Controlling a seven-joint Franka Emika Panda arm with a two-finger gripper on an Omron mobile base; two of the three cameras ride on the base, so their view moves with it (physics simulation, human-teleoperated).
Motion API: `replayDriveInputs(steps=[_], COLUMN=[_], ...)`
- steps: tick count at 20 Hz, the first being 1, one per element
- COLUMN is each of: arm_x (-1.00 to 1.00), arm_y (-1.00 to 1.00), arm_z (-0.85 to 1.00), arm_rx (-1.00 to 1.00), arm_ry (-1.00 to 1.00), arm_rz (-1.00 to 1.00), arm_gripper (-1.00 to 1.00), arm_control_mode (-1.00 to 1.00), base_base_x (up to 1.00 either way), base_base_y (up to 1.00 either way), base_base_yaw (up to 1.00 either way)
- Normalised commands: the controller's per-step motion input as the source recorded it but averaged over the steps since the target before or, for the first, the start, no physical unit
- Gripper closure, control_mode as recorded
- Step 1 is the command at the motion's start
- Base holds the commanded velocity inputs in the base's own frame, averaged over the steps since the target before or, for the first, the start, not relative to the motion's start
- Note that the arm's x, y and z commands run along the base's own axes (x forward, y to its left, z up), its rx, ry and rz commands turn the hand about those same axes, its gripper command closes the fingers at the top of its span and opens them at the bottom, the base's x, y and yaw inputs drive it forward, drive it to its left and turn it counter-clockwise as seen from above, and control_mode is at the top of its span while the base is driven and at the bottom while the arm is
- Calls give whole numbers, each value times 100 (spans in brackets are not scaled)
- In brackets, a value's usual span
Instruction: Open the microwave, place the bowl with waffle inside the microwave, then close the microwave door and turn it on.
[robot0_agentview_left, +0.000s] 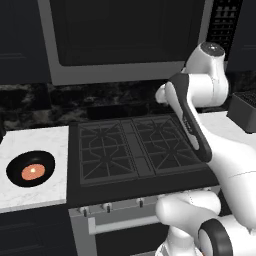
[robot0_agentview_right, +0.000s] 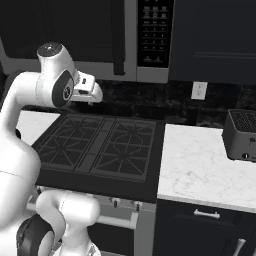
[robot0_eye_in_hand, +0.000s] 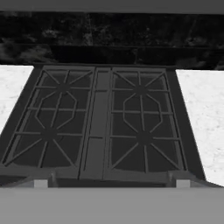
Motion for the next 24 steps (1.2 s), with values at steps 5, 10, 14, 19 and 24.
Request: replayDriveInputs(steps=[5, 10, 14, 19, 24], arm_x=[-1, 0, 0, 1, 18], arm_y=[0, -16, -42, -64, -75], arm_z=[98, 98, 93, 53, 1], arm_rx=[-4, -6, -6, -3, 0], arm_ry=[-38, -32, -24, -13, -3], arm_rz=[0, -1, -4, -10, -6], arm_gripper=[-100, -100, -100, -100, -100], arm_control_mode=[-100, -100, -100, -100, -100], base_base_x=[0, 0, 0, 0, 0], base_base_y=[0, 0, 0, 0, 0], base_base_yaw=[0, 0, 0, 0, 0])
